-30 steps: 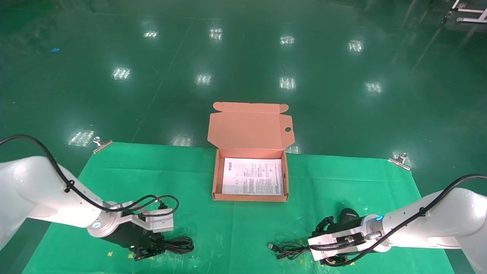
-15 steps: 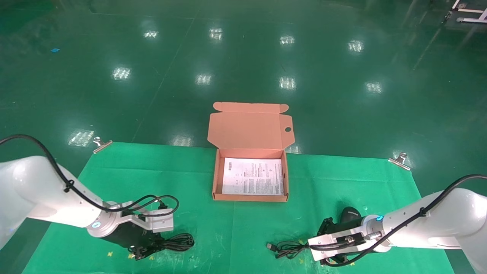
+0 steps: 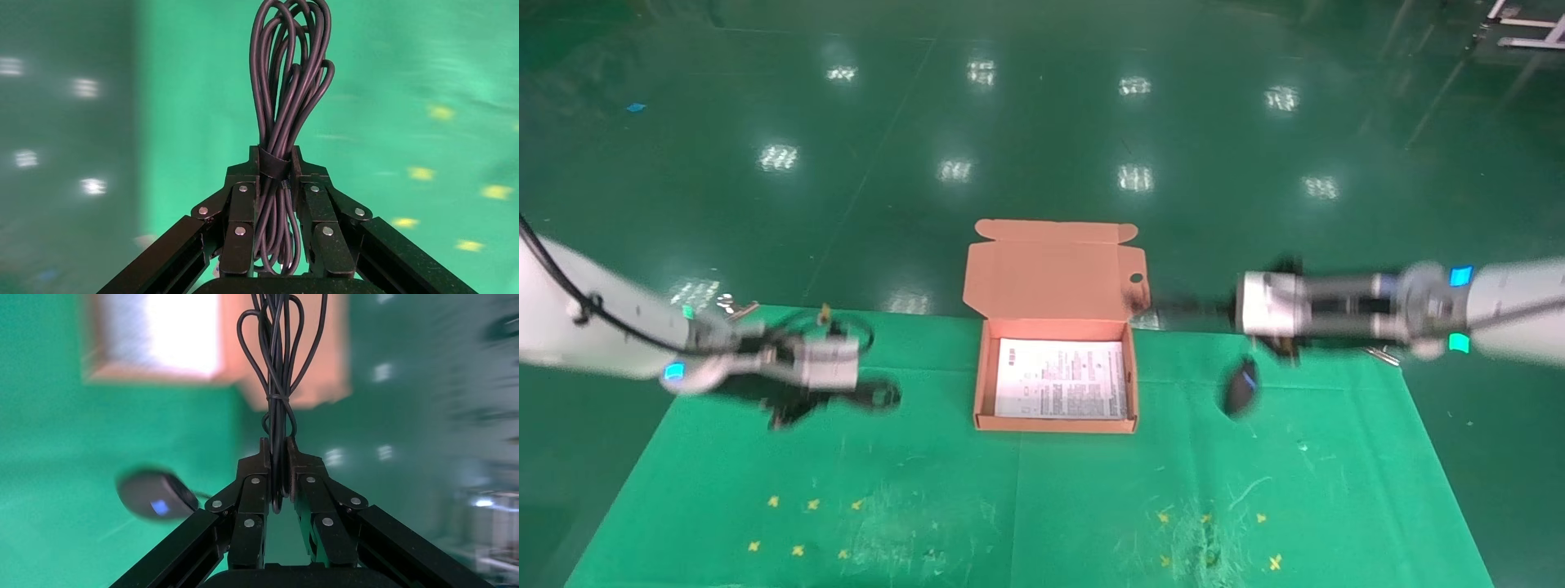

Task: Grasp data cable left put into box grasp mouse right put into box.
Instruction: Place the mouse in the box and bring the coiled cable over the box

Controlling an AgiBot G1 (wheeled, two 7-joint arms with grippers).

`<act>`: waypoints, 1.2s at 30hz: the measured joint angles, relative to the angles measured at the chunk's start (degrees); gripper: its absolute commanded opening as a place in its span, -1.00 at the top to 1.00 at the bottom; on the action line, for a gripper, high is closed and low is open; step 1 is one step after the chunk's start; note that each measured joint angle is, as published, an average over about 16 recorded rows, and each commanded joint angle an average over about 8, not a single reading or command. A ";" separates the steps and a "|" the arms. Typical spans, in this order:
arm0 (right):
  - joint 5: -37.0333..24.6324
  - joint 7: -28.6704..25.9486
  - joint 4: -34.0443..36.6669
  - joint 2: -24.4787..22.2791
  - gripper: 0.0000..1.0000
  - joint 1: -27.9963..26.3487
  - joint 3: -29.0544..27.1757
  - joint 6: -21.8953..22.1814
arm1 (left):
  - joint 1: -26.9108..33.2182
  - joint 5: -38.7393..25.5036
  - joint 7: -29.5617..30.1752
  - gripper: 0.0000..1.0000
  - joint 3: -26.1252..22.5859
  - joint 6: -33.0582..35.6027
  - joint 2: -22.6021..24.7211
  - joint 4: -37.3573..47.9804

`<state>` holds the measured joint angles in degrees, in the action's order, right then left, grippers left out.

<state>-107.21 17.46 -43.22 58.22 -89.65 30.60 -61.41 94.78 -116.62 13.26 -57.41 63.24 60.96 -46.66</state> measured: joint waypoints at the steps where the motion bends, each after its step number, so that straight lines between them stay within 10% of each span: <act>1: 0.30 -0.20 -0.08 0.51 1.00 -0.88 -0.34 0.48 | 0.48 -0.54 0.87 1.00 0.14 -0.41 -0.28 -1.66; 18: 5.53 5.98 11.76 15.43 1.00 -13.37 -3.51 8.93 | 5.73 -3.16 6.55 1.00 3.91 -10.17 2.24 -8.34; 36: 8.76 12.39 15.12 18.70 1.00 -13.66 -2.93 10.22 | 5.82 -7.41 8.27 1.00 3.19 -9.74 0.18 -10.43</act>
<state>-98.44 29.85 -28.10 76.92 -103.31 27.67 -51.19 100.60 -124.03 21.53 -54.22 53.50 61.14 -57.09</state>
